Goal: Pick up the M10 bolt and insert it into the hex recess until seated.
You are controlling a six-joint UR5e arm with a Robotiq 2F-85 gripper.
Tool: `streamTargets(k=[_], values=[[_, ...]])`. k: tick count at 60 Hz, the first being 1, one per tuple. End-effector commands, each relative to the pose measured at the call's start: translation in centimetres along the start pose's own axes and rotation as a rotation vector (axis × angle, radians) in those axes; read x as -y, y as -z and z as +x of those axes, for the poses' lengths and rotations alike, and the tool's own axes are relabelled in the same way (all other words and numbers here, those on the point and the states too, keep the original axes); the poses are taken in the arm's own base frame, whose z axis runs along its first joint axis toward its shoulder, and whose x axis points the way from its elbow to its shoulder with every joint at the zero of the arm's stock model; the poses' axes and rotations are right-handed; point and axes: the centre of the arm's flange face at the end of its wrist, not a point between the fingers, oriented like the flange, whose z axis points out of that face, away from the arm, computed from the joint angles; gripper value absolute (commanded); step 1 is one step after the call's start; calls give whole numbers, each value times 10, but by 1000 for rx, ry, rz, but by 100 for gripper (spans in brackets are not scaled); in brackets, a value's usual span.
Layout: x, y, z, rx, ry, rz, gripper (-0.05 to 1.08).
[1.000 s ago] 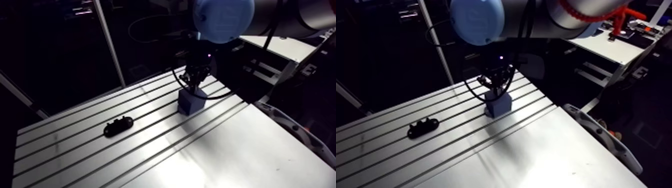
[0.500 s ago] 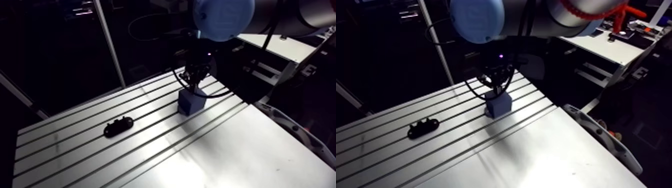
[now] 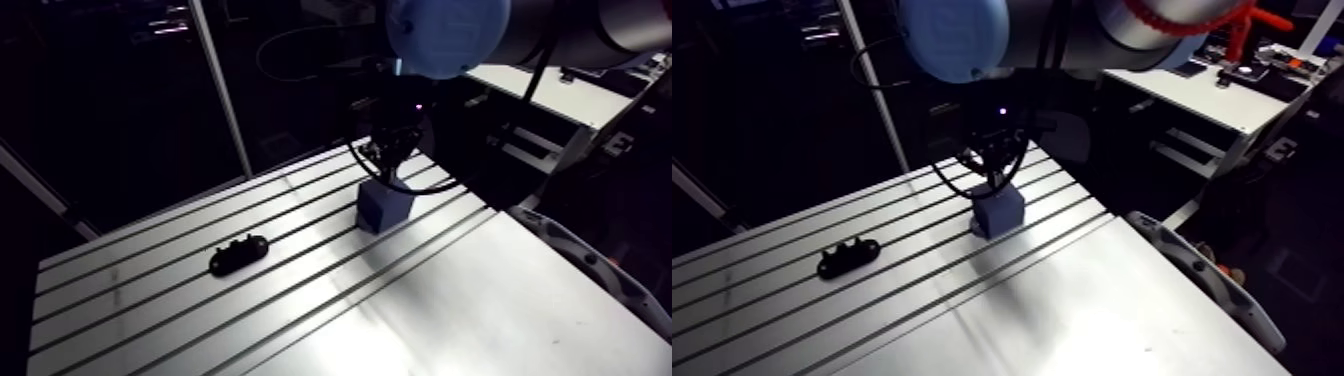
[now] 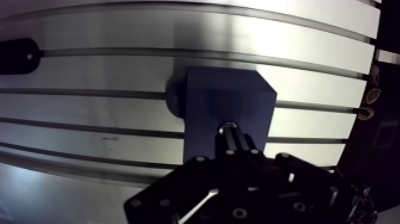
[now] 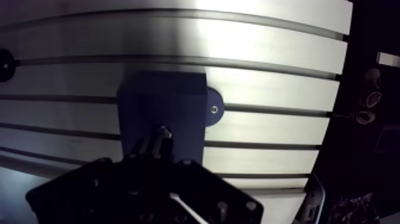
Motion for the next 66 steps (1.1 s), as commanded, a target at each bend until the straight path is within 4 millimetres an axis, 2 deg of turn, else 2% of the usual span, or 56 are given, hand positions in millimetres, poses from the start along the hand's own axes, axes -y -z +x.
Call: streamTargets(k=[1,16,18,19,20,21,22,25,27,29,33,36,38,39,40,41,42,43,50,52,59,61,63,66], values=[[4,2,-4,35,6,23,1],[10,21,1,41,36,28,0],[11,35,-3,48,32,29,0],[11,35,-3,48,32,29,0],[12,47,-6,52,32,27,0],[12,47,-6,52,32,27,0],[14,57,-9,55,33,27,1],[16,67,-13,56,35,27,1],[20,84,-18,44,24,18,1],[20,84,-18,44,24,18,1],[27,104,-25,21,-1,3,1],[32,108,-26,18,-15,3,1],[39,113,-26,16,-28,0,1],[49,118,-25,12,-39,-4,1],[49,118,-25,12,-39,-4,1],[60,125,-23,3,-48,-10,1],[60,125,-23,3,-48,-10,1],[71,131,-21,-8,-56,-17,1],[97,148,-16,-34,-74,-33,1],[115,158,-14,-41,-73,-38,1],[134,170,-10,-48,-80,-41,1],[146,176,-7,-55,-87,-46,1],[146,176,-7,-55,-87,-46,1],[157,182,-4,-63,-80,-49,1]])
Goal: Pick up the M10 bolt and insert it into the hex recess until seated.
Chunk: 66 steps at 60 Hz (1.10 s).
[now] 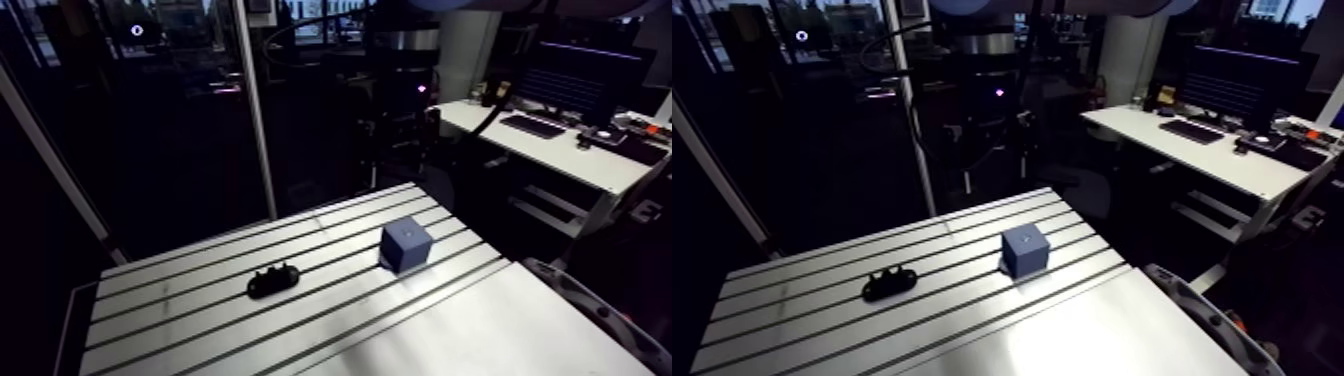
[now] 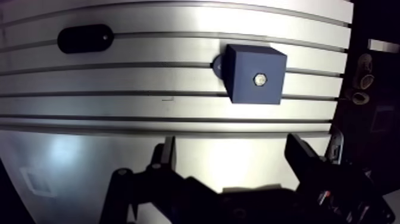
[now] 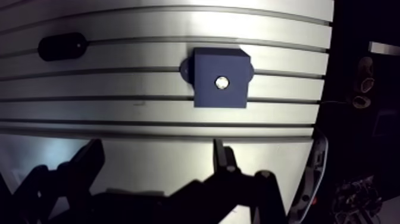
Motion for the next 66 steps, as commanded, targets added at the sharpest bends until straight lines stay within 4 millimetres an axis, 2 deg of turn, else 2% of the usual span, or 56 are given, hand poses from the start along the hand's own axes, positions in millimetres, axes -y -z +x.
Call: streamTargets(k=[1,11,16,18,23,34,50,66], values=[[82,56,7,-57,-37,-29,1],[99,78,2,-62,-11,-25,1],[107,80,-1,-57,3,-16,1],[119,77,-3,-43,23,-1,1],[134,78,-7,-44,45,2,1],[151,87,-11,-61,53,-5,1],[162,100,-20,-67,63,7,1],[161,110,-15,-96,18,27,1]])
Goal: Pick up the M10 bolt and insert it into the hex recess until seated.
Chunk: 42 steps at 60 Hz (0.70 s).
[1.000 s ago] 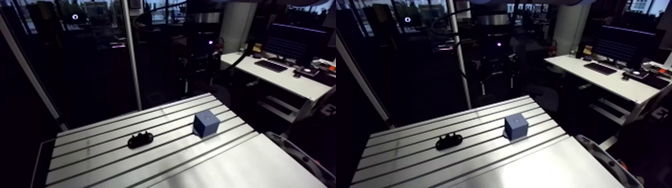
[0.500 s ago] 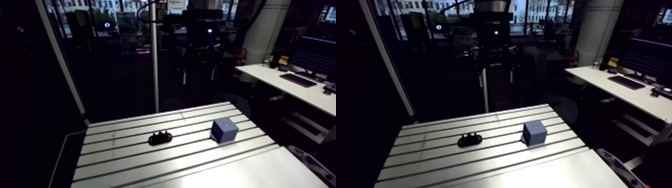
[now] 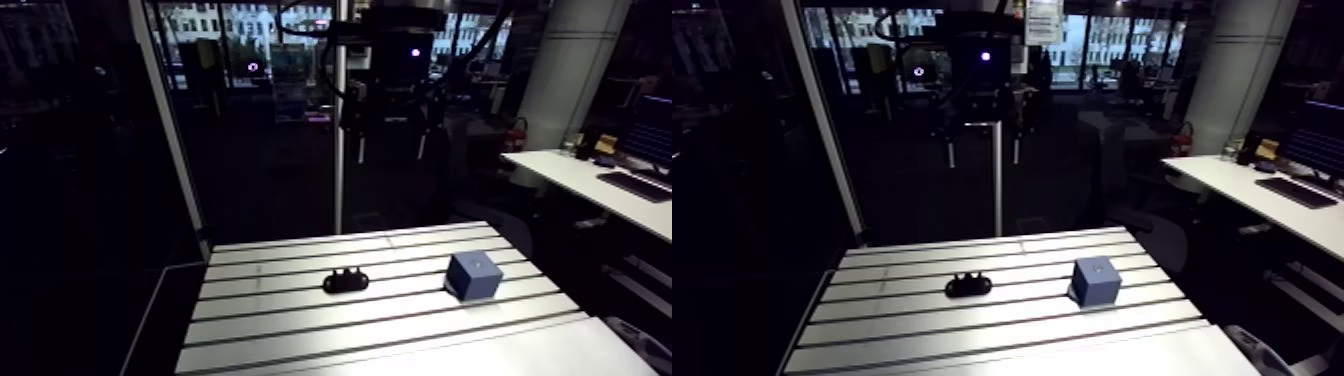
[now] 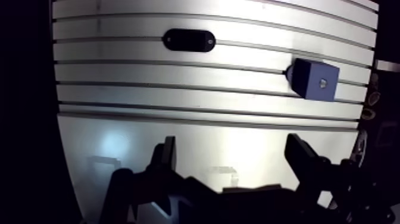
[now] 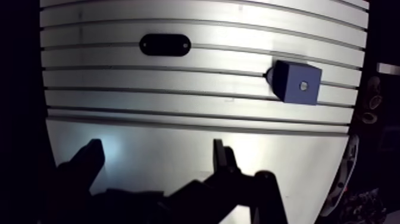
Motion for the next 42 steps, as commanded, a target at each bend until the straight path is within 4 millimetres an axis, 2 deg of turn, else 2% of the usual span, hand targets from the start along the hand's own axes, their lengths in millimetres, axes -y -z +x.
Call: streamTargets(k=[1,23,42], values=[[2,10,2,-19,-20,1,1],[2,37,5,-23,-15,-11,1],[5,30,0,26,-8,-8,1]])
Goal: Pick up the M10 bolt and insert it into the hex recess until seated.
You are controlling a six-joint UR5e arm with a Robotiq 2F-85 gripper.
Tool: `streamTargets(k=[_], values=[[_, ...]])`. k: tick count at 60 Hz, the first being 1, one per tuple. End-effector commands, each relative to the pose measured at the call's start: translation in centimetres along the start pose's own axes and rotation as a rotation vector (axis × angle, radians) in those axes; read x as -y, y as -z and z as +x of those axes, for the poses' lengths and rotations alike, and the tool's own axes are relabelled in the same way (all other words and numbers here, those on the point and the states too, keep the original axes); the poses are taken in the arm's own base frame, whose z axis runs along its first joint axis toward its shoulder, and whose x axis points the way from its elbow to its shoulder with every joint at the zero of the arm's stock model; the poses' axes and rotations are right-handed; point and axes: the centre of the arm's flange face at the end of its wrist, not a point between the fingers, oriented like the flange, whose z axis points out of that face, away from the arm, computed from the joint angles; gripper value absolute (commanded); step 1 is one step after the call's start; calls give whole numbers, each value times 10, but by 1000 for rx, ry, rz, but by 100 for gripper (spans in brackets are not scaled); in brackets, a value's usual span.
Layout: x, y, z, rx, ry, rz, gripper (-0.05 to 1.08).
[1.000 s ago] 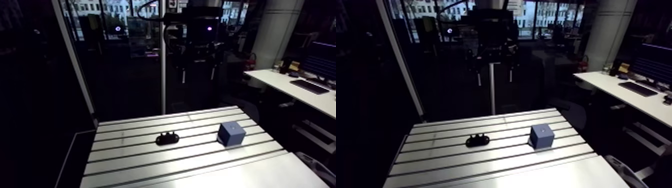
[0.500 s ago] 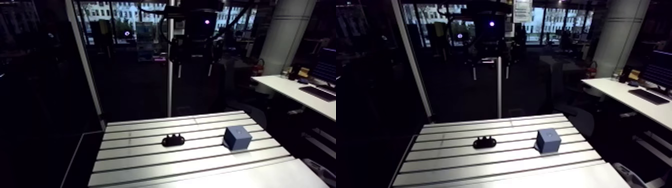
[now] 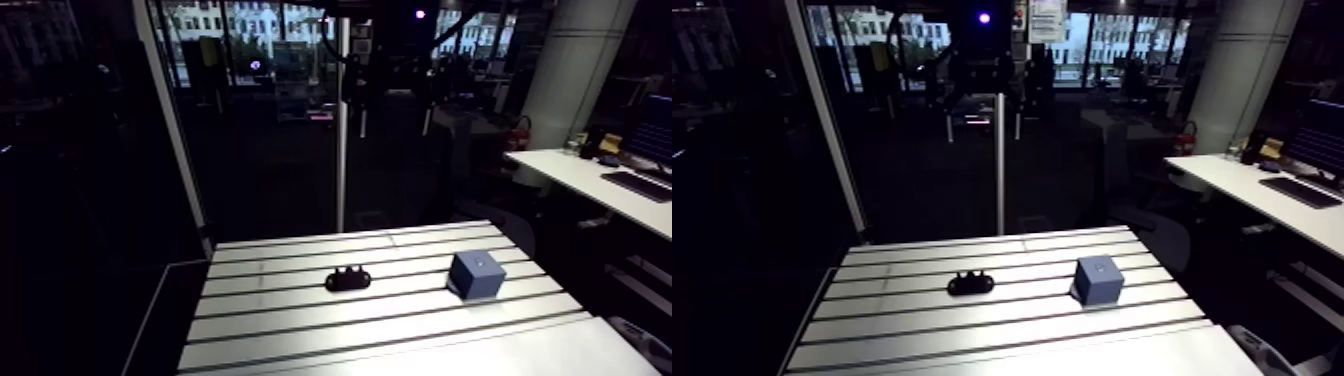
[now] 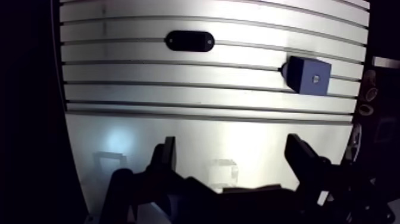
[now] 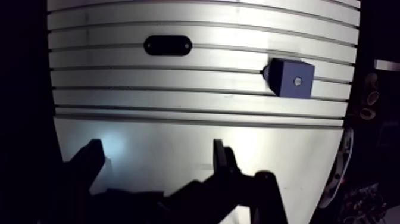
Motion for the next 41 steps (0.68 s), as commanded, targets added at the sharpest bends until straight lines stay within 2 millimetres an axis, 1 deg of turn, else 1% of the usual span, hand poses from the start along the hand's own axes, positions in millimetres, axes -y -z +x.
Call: streamTargets(k=[1,15,32,39,41], values=[[1,-2,-2,19,4,-2,1],[2,-6,-1,23,12,8,1],[14,-13,5,33,32,10,1],[18,-21,10,48,38,12,1],[23,-23,11,53,46,14,1]])
